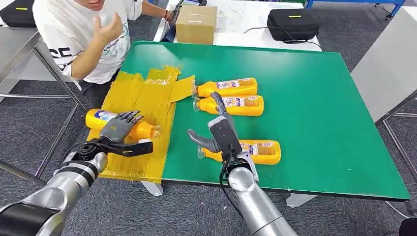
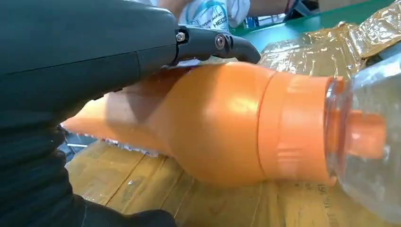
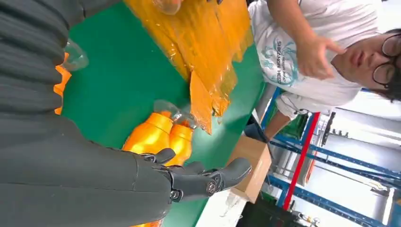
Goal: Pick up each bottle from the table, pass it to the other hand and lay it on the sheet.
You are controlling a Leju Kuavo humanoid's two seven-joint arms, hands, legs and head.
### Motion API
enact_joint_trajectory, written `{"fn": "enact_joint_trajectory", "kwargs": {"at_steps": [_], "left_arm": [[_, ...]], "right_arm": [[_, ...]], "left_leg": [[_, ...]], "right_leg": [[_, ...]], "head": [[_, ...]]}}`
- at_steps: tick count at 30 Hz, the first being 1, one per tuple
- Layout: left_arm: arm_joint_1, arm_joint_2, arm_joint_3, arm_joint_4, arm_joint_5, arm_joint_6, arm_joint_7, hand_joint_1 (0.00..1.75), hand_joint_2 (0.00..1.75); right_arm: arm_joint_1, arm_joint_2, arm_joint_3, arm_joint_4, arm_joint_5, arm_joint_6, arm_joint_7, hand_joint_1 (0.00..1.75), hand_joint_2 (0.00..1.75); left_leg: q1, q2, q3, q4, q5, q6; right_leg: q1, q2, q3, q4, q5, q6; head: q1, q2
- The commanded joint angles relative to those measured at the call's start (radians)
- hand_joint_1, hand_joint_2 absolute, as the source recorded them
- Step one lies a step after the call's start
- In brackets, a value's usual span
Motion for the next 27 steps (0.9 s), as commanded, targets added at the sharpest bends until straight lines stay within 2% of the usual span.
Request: {"fn": "enact_joint_trajectory", "kwargs": {"at_steps": [1, 8, 10, 14, 16, 20, 24, 25, 27], "left_arm": [[0.056, 0.002, 0.023, 0.048, 0.091, -0.029, -0.13, 0.0, 1.75], [0.082, -0.011, 0.057, 0.014, 0.172, -0.039, -0.199, 0.0, 1.75], [0.111, -0.02, 0.12, -0.024, 0.271, -0.05, -0.282, 0.0, 1.75], [0.152, -0.032, 0.182, -0.085, 0.368, -0.047, -0.352, 0.0, 1.75], [0.211, -0.044, 0.21, -0.214, 0.492, -0.065, -0.364, 0.0, 1.75], [0.296, -0.046, 0.193, -0.426, 0.744, -0.132, -0.364, 0.0, 1.75], [0.358, -0.091, 0.243, -0.588, 0.929, -0.202, -0.364, 0.0, 1.75], [0.379, -0.124, 0.288, -0.642, 1.0, -0.266, -0.364, 0.0, 1.75], [0.383, -0.153, 0.317, -0.649, 1.01, -0.275, -0.364, 0.0, 1.75]], "right_arm": [[-0.06, -0.02, 0.024, 0.096, -0.01, 0.008, -0.011, 0.0, 1.75], [-0.067, -0.019, 0.023, 0.115, -0.014, 0.011, -0.018, 0.0, 1.75], [-0.069, -0.02, 0.024, 0.119, -0.016, 0.008, -0.023, 0.0, 1.75], [-0.07, -0.022, 0.024, 0.126, -0.02, 0.004, -0.028, 0.0, 1.75], [-0.07, -0.022, 0.024, 0.132, -0.023, -0.002, -0.033, 0.0, 1.75], [-0.068, -0.025, 0.023, 0.133, -0.025, -0.015, -0.037, 0.0, 1.75], [-0.06, -0.041, 0.025, 0.128, -0.001, -0.042, -0.016, 0.0, 1.75], [-0.056, -0.047, 0.023, 0.128, 0.021, -0.061, 0.006, 0.0, 1.75], [-0.052, -0.054, 0.021, 0.128, 0.039, -0.076, 0.014, 0.0, 1.75]], "left_leg": [[0.0, 0.005, 0.006, -0.002, -0.002, -0.001], [0.0, 0.003, 0.005, -0.001, -0.002, -0.001], [-0.001, 0.001, 0.002, -0.001, -0.001, 0.0], [0.0, 0.002, 0.004, -0.002, -0.002, 0.0], [0.0, 0.0, 0.002, -0.001, -0.001, 0.0], [0.0, 0.001, 0.002, 0.0, -0.002, -0.001], [0.0, 0.0, -0.003, 0.0, -0.001, 0.0], [0.0, 0.0, -0.003, 0.0, -0.001, 0.0], [0.0, -0.001, -0.003, 0.0, -0.001, 0.0]], "right_leg": [[0.0, 0.005, 0.004, -0.001, -0.001, -0.002], [0.0, 0.003, 0.003, -0.001, -0.001, -0.001], [-0.001, 0.001, 0.002, -0.001, -0.001, 0.0], [0.0, 0.002, 0.003, -0.002, -0.001, -0.001], [0.0, 0.0, 0.001, -0.001, -0.001, -0.001], [0.0, 0.001, 0.001, -0.001, -0.002, -0.001], [0.001, -0.001, -0.003, -0.001, -0.001, -0.001], [0.001, -0.001, -0.004, -0.001, -0.001, -0.001], [0.001, -0.002, -0.004, -0.001, -0.002, 0.0]], "head": [[0.0, 0.0], [0.0, 0.0], [0.0, 0.0], [0.0, 0.0], [0.0, 0.0], [0.0, 0.0], [0.0, 0.0], [0.0, 0.0], [0.0, 0.0]]}}
